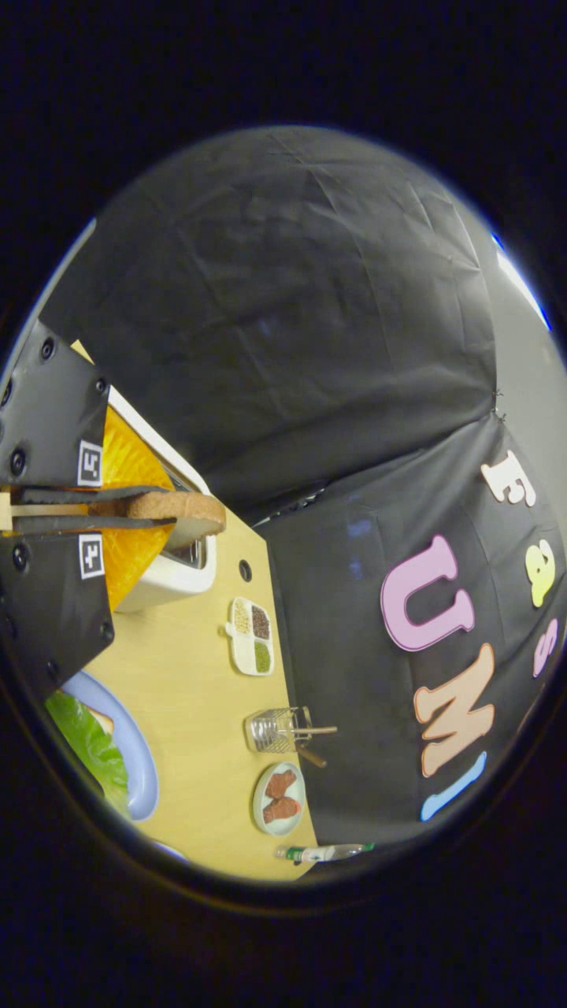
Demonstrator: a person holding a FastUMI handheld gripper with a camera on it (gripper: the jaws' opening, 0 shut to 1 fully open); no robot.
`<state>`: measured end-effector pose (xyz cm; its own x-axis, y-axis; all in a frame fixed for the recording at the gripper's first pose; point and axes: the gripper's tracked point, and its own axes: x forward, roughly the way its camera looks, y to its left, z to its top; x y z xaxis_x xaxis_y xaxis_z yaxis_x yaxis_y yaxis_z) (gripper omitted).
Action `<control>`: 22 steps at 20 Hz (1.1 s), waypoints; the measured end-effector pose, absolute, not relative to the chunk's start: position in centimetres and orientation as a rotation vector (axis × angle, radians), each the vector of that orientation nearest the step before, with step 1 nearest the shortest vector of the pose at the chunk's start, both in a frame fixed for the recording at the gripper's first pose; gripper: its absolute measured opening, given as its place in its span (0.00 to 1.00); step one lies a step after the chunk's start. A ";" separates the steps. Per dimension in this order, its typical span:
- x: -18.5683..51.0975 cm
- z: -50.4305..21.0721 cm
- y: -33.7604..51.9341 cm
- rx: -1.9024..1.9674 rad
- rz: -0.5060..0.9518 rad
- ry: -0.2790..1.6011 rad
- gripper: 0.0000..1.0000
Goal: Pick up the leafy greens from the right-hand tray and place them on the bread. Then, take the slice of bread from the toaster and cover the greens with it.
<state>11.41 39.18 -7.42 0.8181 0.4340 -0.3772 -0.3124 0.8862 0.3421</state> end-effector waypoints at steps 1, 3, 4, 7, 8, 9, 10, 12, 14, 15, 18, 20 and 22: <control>11.2 -7.1 39.2 0.272 0.402 0.454 0.08; 10.9 -6.0 39.1 0.274 0.400 0.424 0.08; 10.7 -5.4 39.0 0.279 0.400 0.409 0.08; 10.1 -2.6 38.4 0.308 0.406 0.346 0.08; 10.1 -1.4 38.1 0.330 0.408 0.316 0.08; 10.0 -0.5 37.6 0.348 0.407 0.292 0.08; 9.8 0.2 37.0 0.369 0.408 0.275 0.08; 9.6 1.1 35.5 0.412 0.404 0.260 0.08; 9.2 2.0 33.5 0.444 0.396 0.241 0.08; 8.8 2.2 32.7 0.472 0.398 0.236 0.08; 7.3 2.8 29.4 0.539 0.398 0.208 0.08; 6.0 3.0 26.8 0.583 0.382 0.176 0.08; 4.8 2.6 24.1 0.628 0.359 0.152 0.08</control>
